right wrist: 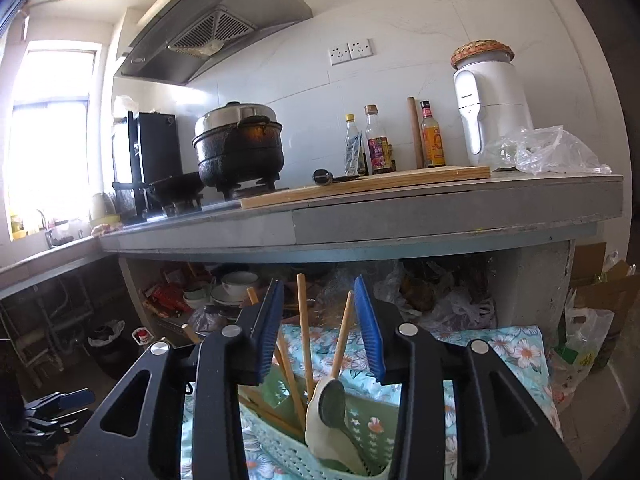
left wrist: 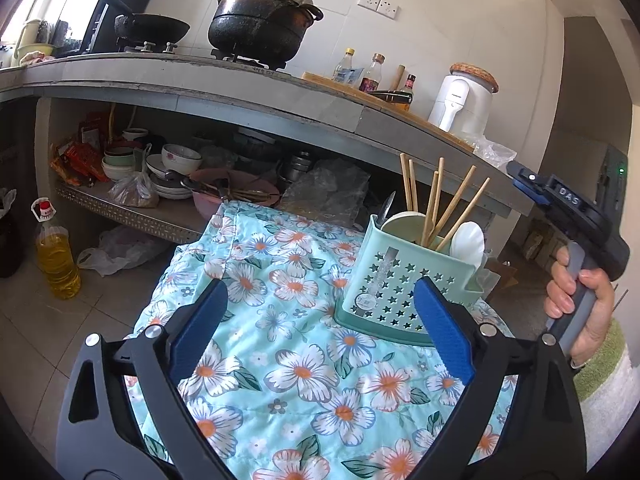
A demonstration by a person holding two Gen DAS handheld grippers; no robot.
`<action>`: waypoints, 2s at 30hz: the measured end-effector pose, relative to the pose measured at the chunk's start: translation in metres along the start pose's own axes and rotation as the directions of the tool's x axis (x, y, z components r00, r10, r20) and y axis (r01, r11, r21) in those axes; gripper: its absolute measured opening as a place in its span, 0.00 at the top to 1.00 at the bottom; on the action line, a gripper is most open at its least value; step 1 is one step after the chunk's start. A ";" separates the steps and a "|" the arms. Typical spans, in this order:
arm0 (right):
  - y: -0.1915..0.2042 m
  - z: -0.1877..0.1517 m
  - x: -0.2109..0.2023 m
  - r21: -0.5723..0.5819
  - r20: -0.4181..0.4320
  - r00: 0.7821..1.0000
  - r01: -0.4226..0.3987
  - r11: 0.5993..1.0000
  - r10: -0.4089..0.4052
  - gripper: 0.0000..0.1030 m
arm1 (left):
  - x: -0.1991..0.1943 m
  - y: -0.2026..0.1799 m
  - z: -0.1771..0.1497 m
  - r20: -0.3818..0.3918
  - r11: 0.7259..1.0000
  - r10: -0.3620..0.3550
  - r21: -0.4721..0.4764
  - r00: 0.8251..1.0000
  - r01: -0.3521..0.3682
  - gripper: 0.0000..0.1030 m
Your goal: Organize utensils
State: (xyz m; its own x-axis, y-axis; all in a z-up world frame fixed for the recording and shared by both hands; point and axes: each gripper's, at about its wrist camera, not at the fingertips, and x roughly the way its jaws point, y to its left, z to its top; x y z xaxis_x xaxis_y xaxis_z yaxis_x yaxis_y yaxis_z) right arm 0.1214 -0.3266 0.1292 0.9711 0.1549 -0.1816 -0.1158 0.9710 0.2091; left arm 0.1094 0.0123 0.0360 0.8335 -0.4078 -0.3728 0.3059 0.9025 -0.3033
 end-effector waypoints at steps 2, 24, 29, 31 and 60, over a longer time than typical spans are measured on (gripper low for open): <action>0.003 -0.005 -0.019 0.014 -0.010 1.000 0.010 1.000 -0.010 0.55 | -0.001 -0.005 0.000 0.000 1.000 0.011 0.013 1.000 -0.011 0.10; 0.044 -0.122 -0.045 -0.147 -0.331 0.850 0.383 0.912 -0.410 0.06 | 0.008 -0.047 -0.014 -0.062 0.927 0.348 0.174 0.935 -0.333 0.08; 0.040 -0.124 -0.043 -0.176 -0.330 0.818 0.438 0.882 -0.472 0.06 | 0.010 -0.041 -0.014 -0.087 0.913 0.391 0.157 0.916 -0.375 0.08; 0.037 -0.124 -0.042 -0.177 -0.337 0.804 0.457 0.872 -0.490 0.06 | 0.011 -0.037 -0.013 -0.098 0.900 0.424 0.157 0.900 -0.407 0.08; 0.036 -0.120 -0.040 -0.169 -0.351 0.777 0.496 0.852 -0.522 0.06 | 0.012 -0.025 -0.013 -0.148 0.888 0.457 0.139 0.877 -0.439 0.08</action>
State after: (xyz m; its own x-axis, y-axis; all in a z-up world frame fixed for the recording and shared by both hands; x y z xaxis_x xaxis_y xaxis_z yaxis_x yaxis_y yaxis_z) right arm 0.0535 -0.2765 0.0291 0.7416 -0.3230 -0.5880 0.3480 0.9345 -0.0745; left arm 0.1062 -0.0169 0.0276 0.8030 0.0343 -0.5949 -0.0305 0.9994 0.0166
